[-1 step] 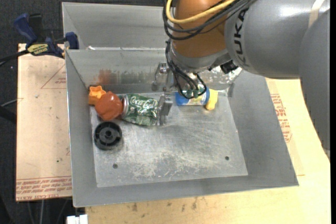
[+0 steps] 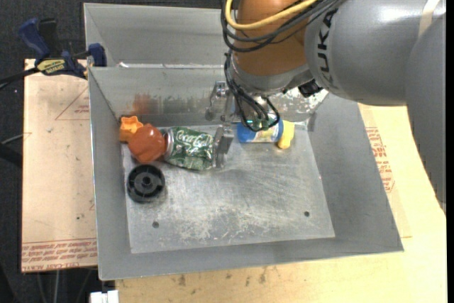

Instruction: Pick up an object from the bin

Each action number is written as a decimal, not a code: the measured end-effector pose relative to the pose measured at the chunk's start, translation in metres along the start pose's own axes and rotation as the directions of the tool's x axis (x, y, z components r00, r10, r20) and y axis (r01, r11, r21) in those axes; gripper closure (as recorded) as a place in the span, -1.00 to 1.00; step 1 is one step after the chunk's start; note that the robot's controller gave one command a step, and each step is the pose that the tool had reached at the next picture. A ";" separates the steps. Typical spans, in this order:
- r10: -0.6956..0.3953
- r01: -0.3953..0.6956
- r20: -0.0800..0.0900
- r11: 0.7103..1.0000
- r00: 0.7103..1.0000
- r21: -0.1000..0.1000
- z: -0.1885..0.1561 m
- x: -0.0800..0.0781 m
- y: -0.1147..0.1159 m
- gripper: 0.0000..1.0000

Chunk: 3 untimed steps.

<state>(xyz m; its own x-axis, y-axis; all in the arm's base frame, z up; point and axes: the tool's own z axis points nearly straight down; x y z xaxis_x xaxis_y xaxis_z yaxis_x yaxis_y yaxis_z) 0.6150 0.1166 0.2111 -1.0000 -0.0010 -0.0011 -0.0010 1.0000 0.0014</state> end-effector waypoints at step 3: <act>-0.178 0.178 0.015 0.984 0.984 -0.005 0.125 -0.024 -0.002 1.00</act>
Offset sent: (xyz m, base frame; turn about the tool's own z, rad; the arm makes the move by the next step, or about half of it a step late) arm 0.0165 -0.0061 -0.1411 -0.1800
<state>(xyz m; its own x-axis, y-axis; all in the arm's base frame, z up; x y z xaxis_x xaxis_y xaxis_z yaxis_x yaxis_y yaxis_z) 0.6395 0.1149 0.0864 -0.9838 -0.1786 -0.0164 -0.1787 0.9839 0.0064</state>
